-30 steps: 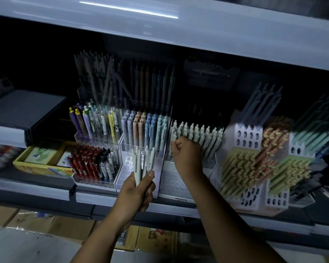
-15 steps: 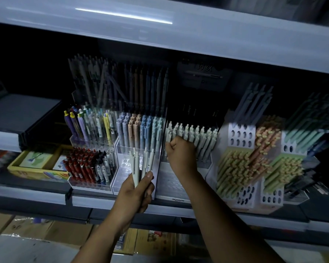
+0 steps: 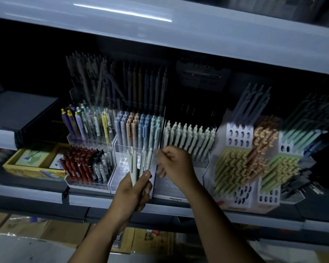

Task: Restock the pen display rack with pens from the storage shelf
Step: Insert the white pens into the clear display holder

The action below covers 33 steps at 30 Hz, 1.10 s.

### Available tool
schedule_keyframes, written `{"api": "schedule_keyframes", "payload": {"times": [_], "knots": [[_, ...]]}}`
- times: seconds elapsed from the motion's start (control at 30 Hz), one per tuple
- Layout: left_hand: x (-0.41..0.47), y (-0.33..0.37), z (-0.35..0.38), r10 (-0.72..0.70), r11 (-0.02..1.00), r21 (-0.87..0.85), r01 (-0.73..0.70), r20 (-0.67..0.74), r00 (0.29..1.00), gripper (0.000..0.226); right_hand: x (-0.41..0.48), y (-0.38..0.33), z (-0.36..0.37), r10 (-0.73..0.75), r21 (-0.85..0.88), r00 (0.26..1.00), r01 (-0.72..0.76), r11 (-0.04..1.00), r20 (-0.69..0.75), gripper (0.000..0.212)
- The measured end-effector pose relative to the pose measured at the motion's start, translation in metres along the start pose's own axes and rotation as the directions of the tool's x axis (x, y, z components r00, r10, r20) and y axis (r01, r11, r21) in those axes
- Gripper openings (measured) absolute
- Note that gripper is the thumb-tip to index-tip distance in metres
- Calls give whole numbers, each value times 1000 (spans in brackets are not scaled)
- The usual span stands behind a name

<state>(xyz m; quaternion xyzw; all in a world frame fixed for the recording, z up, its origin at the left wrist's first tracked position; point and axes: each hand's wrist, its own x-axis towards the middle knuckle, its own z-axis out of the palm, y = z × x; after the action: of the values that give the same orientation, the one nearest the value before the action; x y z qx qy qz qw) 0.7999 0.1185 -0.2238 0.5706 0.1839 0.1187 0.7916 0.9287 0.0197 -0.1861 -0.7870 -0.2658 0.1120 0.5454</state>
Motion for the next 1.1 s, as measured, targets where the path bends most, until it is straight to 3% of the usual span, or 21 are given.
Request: {"api": "schedule_keyframes", "payload": {"times": [0.13, 0.33, 0.43, 0.53, 0.63, 0.73, 0.9, 1.1], "knots": [[1, -1, 6, 23, 1000, -2, -23, 7, 1000, 30, -8, -10, 1, 0, 115, 998, -6, 993, 60, 36], [0, 0, 6, 33, 999, -19, -33, -8, 999, 42, -12, -10, -7, 64, 259, 987, -102, 961, 150, 9], [0, -1, 3, 7, 1000, -29, -8, -30, 1000, 46, -8, -11, -11, 69, 293, 997, -75, 953, 33, 9], [2, 0, 1, 4, 998, -60, -8, -62, 998, 33, 3, -9, -20, 25, 286, 975, 41, 957, -223, 9], [-1, 1, -1, 5, 996, -87, -11, -61, 998, 26, 16, -1, -28, -91, 151, 903, 169, 974, -420, 10], [-1, -1, -4, -20, 996, -90, 15, -58, 998, 30, 25, 9, -33, -230, -79, 840, 220, 972, -492, 12], [0, -3, -8, -58, 988, -148, 49, -58, 997, 31, 35, 33, -33, -376, -336, 813, 238, 911, -444, 24], [1, -4, -7, -58, 990, -133, 51, -49, 997, 33, 44, 43, -19, -422, -552, 869, 226, 802, -258, 26]]}}
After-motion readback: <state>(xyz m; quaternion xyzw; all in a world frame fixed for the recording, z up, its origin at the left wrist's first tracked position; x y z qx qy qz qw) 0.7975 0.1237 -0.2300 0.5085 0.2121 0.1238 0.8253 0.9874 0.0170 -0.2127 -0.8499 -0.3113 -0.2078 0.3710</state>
